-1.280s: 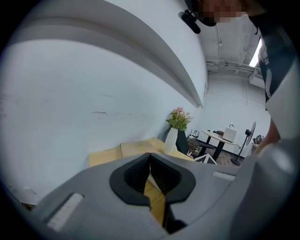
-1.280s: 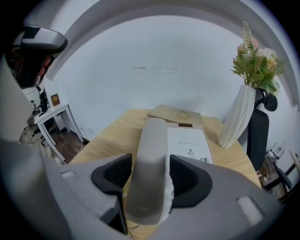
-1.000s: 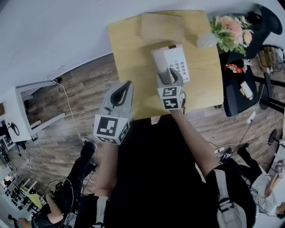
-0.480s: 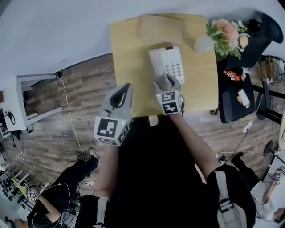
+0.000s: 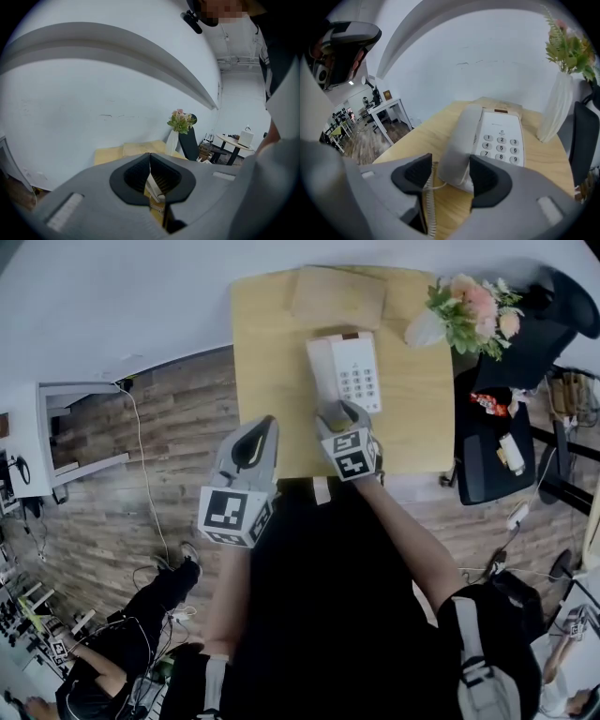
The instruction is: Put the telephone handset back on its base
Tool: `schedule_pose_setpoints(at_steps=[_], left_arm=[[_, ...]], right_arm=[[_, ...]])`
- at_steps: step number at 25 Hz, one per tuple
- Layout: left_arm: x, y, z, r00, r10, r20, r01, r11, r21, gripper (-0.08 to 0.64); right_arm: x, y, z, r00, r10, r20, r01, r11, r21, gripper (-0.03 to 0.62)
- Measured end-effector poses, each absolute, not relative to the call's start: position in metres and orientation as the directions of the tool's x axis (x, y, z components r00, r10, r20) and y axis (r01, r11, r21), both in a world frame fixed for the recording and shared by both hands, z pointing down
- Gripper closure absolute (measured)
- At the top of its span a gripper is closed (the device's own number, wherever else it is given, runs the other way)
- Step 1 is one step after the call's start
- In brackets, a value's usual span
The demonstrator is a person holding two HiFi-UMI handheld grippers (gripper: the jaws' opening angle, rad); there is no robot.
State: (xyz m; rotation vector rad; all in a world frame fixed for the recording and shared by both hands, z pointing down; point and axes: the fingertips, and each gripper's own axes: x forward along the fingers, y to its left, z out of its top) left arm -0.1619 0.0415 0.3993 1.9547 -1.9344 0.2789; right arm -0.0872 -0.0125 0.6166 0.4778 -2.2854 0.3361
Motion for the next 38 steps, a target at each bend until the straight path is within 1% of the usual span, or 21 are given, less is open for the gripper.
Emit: schedule_pose_setpoints(at_steps=[6,11,16,22,26,27,29,34,38], left_arm=[[-0.149,0.041,0.395,0.015,-0.921,0.39,-0.994,0.03,0.108,0.549],[-0.141,0.037,0.387,0.002,-0.928,0.373,-0.995,0.037,0.096,0.549],[-0.13,0.033,0.383,-0.001,-0.936,0.352,-0.994,0.039,0.1,0.549],[-0.113,0.02,0.381,0.007,-0.944,0.329,-0.994,0.029,0.104,0.549],[-0.105,0.008,0.376,0.018,-0.95,0.311,-0.995,0.014,0.1,0.549],[-0.104,0.005,0.375,0.02,-0.952,0.306,-0.995,0.011,0.1,0.549],[-0.101,0.0,0.372,0.025,-0.955,0.297,-0.995,0.005,0.099,0.549],[-0.092,-0.016,0.362,0.049,-0.961,0.272,-0.995,-0.024,0.095,0.549],[-0.086,-0.024,0.353,0.066,-0.965,0.253,-0.995,-0.043,0.094,0.549]], right_arm=[[-0.083,-0.011,0.616,-0.649,-0.198,0.734,-0.398,0.911,-0.107,0.34],[-0.074,-0.016,0.604,-0.672,-0.195,0.714,-0.382,0.918,-0.108,0.339],[-0.054,-0.032,0.58,-0.699,-0.242,0.673,-0.394,0.916,-0.08,0.339],[-0.019,-0.062,0.538,-0.73,-0.321,0.603,-0.444,0.894,-0.062,0.341],[0.006,-0.085,0.511,-0.736,-0.373,0.564,-0.48,0.876,-0.047,0.364],[0.012,-0.089,0.504,-0.74,-0.38,0.556,-0.484,0.874,-0.046,0.396],[0.02,-0.097,0.491,-0.752,-0.391,0.53,-0.49,0.87,-0.053,0.408],[0.037,-0.111,0.456,-0.778,-0.423,0.465,-0.507,0.859,-0.066,0.472],[0.042,-0.115,0.428,-0.808,-0.423,0.41,-0.505,0.856,-0.113,0.507]])
